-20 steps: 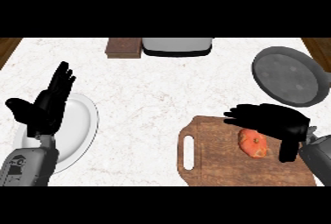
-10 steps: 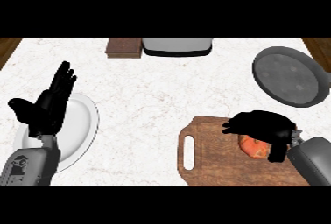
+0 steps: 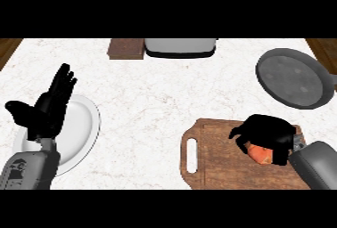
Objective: Pick the squash from the cutting board and place it in the pan
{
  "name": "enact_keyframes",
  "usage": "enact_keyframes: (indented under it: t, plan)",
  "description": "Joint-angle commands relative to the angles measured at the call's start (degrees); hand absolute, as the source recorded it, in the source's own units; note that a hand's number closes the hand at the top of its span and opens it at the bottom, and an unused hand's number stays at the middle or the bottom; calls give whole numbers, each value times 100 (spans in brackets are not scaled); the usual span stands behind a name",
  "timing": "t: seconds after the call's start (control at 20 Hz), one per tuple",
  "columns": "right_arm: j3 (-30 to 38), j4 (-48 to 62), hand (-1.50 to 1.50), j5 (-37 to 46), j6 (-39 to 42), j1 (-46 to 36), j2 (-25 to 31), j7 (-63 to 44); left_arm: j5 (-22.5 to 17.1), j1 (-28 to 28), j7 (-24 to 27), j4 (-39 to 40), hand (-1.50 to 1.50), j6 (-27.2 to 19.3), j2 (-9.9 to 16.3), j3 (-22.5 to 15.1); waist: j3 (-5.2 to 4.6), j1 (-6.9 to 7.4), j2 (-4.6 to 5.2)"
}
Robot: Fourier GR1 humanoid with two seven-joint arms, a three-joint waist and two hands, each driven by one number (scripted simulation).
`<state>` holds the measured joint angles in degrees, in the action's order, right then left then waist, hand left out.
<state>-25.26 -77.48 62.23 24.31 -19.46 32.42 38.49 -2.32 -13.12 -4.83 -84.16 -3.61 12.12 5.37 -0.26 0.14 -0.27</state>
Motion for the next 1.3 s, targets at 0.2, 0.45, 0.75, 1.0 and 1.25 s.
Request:
enact_keyframes:
  t: [0.2,0.45,0.75,1.0,1.25]
  plan:
    - [619,-811,150,-196,921,1245,-1215,-2863,54,190,41,36,0,-121,-15,96,6,-371,-58]
    - [634,-2404,150,-23,726,1875,-2170,-4284,-1,78,-99,-122,0,-31,141,174,19,-204,-30]
    - [1104,-4167,150,-9,-45,1942,-2136,-4370,142,132,-27,-64,0,-137,-35,18,23,-233,-36]
    - [1737,-4685,150,-563,221,1468,-2746,-4959,98,84,-76,-187,0,-88,-100,-32,25,-50,18]
    - [2379,-4953,150,-1018,173,1416,-2923,-5230,-10,-182,85,328,0,151,159,241,24,-62,31]
